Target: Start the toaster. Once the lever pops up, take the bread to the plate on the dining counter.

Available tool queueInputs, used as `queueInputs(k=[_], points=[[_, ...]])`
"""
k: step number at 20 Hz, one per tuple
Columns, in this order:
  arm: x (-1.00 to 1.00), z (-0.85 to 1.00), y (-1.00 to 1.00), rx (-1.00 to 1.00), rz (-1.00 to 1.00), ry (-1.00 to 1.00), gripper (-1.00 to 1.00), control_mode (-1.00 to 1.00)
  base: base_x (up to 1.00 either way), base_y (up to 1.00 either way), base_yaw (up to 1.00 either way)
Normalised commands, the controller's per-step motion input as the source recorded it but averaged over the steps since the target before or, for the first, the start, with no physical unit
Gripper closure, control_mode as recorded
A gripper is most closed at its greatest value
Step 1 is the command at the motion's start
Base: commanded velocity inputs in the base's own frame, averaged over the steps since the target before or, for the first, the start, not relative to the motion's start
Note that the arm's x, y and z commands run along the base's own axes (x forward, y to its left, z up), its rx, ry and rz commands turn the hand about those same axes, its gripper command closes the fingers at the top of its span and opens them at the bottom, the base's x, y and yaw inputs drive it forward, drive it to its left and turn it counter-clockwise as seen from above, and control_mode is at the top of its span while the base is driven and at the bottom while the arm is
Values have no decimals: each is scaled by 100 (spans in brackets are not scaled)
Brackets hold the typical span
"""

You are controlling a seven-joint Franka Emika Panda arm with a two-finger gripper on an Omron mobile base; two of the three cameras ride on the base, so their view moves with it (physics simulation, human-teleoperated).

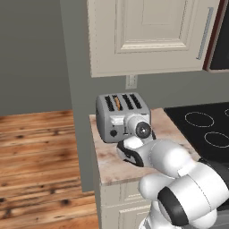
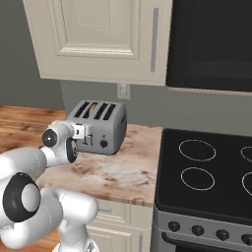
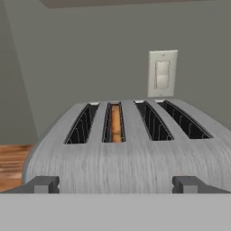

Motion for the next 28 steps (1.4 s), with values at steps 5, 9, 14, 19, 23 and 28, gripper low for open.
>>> queueInputs(k=[5, 9, 14, 19, 23, 28], points=[[18, 11, -6, 1, 2, 0, -100, -100, 0, 0, 0], [16, 2, -4, 0, 4, 0, -100, -100, 0, 0, 0], [11, 0, -4, 0, 2, 0, -100, -100, 0, 0, 0], [0, 3, -4, 0, 0, -1, -100, -100, 0, 0, 0], [0, 14, -2, 0, 0, 0, -100, -100, 0, 0, 0], [0, 11, 0, 0, 0, 0, -100, -100, 0, 0, 0]])
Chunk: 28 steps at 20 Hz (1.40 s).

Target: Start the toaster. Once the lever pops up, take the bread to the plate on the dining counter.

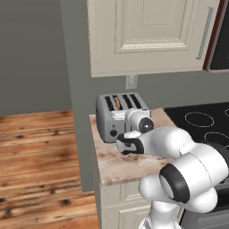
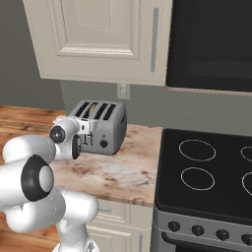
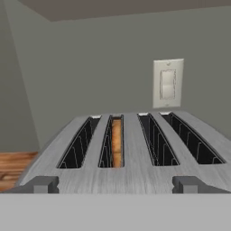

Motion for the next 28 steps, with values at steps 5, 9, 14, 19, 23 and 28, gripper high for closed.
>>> queueInputs(k=[5, 9, 14, 19, 23, 28], points=[[0, 1, 0, 0, 0, 0, -100, -100, 0, 0, 0], [0, 0, 0, 0, 0, 0, -100, -100, 0, 0, 0], [3, 9, 0, 0, 0, 0, -100, -100, 0, 0, 0], [16, 15, 0, 0, 0, 0, -100, -100, 0, 0, 0], [15, 4, 0, 0, 0, 0, -100, -100, 0, 0, 0], [5, 0, 0, 0, 0, 0, -100, -100, 0, 0, 0]])
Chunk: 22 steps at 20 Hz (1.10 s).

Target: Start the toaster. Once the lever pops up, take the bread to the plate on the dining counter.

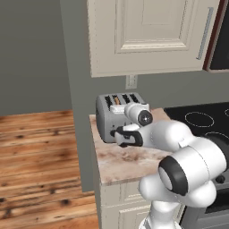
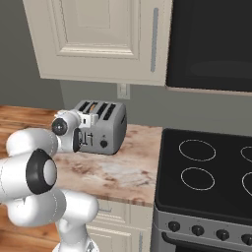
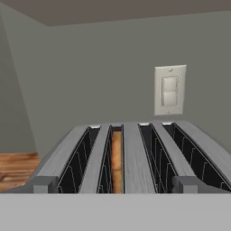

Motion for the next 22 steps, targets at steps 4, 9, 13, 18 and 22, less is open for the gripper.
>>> queueInputs(k=[4, 9, 13, 18, 22], points=[[19, 0, 0, 0, 0, 0, -100, -100, 0, 0, 0], [18, 0, 0, 0, 0, 0, -100, -100, 0, 0, 0], [16, 0, 0, 0, 0, 0, -100, -100, 0, 0, 0], [9, 0, 0, 0, 0, 0, -100, -100, 0, 0, 0], [8, 0, 0, 0, 0, 0, -100, -100, 0, 0, 0]])
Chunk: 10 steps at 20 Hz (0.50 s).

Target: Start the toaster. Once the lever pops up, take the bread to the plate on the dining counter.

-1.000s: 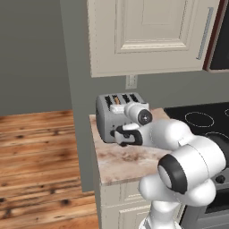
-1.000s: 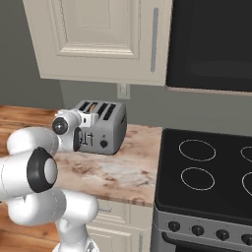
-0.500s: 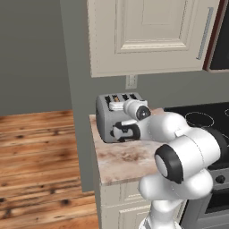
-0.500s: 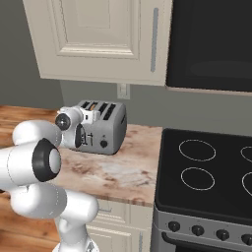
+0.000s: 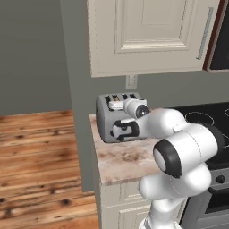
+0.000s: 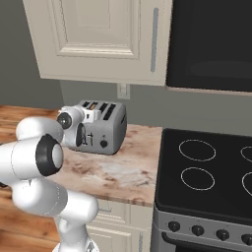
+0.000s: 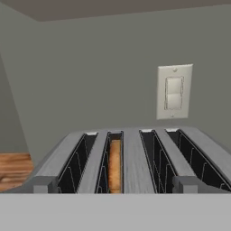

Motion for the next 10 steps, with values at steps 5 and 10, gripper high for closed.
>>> queueInputs(k=[5, 10], points=[[3, 0, 0, 0, 0, 1, -100, -100, 0, 0, 0], [0, 0, 0, 0, 0, 4, -100, -100, 0, 0, 0]])
